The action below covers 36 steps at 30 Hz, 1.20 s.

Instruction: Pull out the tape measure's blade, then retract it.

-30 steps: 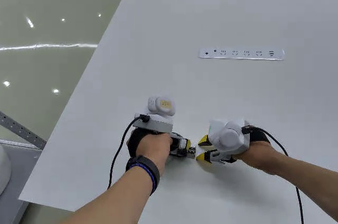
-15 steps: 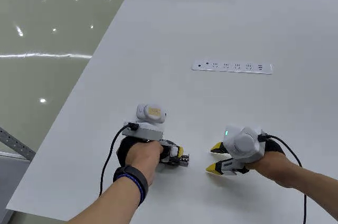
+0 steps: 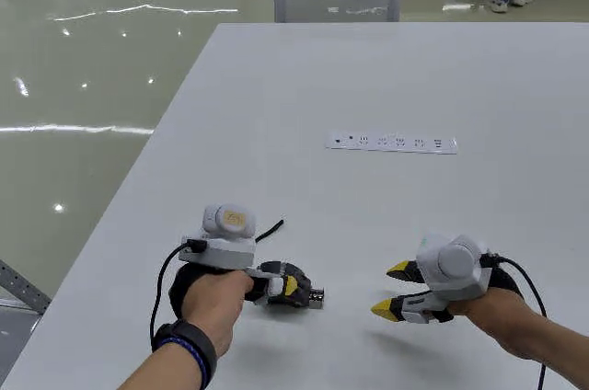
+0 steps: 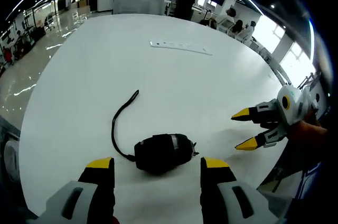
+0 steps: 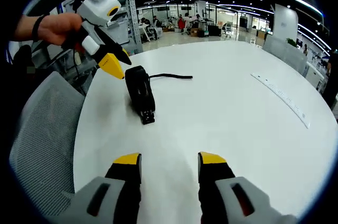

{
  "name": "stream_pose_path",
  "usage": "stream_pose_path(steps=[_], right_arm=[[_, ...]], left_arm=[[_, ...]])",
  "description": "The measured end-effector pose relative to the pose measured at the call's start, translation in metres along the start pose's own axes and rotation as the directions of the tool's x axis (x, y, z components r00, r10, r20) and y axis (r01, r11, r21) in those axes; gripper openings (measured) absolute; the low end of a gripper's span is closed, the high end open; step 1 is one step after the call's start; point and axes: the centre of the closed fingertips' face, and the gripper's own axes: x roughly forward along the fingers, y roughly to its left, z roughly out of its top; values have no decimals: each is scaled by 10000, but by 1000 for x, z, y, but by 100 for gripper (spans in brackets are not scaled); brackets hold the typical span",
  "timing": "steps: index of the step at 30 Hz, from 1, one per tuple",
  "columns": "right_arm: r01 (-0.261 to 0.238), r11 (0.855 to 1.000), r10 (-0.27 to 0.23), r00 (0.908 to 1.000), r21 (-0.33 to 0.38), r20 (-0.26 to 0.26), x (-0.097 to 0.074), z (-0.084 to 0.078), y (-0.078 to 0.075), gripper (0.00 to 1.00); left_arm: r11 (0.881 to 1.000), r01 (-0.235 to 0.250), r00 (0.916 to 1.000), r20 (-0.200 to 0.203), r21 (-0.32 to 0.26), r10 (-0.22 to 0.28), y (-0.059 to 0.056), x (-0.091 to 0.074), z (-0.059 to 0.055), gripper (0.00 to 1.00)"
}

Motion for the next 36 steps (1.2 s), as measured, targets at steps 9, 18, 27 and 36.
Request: stream_pose_path(steps=[9, 18, 27, 36], right_arm=[[754, 9843, -876, 9936, 1599, 709, -26, 4, -12, 44], [1299, 9694, -1553, 9817, 2084, 1101, -52, 7, -15, 48], [1882, 9563, -2251, 9623, 2239, 1525, -84, 13, -17, 51], [2358, 9426, -2810, 9426, 2364, 1803, -111, 13, -11, 54]], left_arm=[[9997, 122, 9976, 674, 211, -136, 14, -19, 7, 63], [9970, 438, 9893, 1360, 646, -523, 20, -39, 16, 63], [9908, 418, 9738, 2165, 1290, -693, 27, -77, 30, 65], [9758, -140, 9461, 3186, 2180, -576, 34, -111, 40, 66]])
